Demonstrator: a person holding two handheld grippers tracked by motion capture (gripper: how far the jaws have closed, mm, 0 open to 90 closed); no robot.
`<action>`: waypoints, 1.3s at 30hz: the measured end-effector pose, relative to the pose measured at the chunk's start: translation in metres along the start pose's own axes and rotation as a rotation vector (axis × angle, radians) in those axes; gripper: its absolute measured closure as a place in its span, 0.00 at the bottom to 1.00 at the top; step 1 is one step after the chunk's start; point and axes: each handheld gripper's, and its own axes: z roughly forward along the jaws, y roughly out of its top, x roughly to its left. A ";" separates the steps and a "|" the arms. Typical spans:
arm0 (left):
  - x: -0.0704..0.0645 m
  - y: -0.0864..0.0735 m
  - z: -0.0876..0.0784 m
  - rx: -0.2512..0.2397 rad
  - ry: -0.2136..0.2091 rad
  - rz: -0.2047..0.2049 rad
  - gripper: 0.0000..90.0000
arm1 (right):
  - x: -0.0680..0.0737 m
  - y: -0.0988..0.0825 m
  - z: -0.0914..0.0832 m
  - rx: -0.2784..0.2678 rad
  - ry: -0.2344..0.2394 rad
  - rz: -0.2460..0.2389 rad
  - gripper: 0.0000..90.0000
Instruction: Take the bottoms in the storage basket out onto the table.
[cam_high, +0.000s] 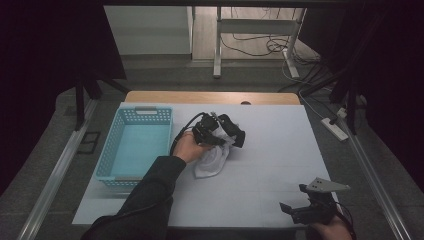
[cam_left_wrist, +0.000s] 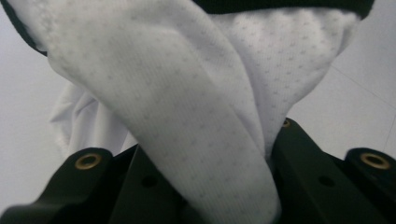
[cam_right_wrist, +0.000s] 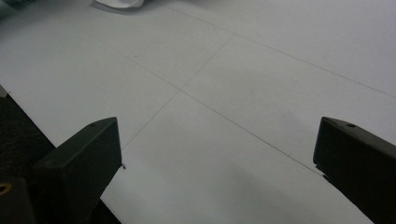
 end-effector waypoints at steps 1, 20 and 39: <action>0.000 -0.001 0.002 0.004 -0.002 -0.004 0.85 | 0.000 0.000 0.000 0.000 0.000 0.000 0.01; -0.001 -0.015 0.038 0.037 0.025 0.030 0.78 | 0.000 0.000 0.000 0.001 0.000 -0.004 0.01; -0.005 -0.013 0.036 0.051 0.127 0.034 0.51 | 0.000 0.000 0.000 0.003 0.000 -0.006 0.02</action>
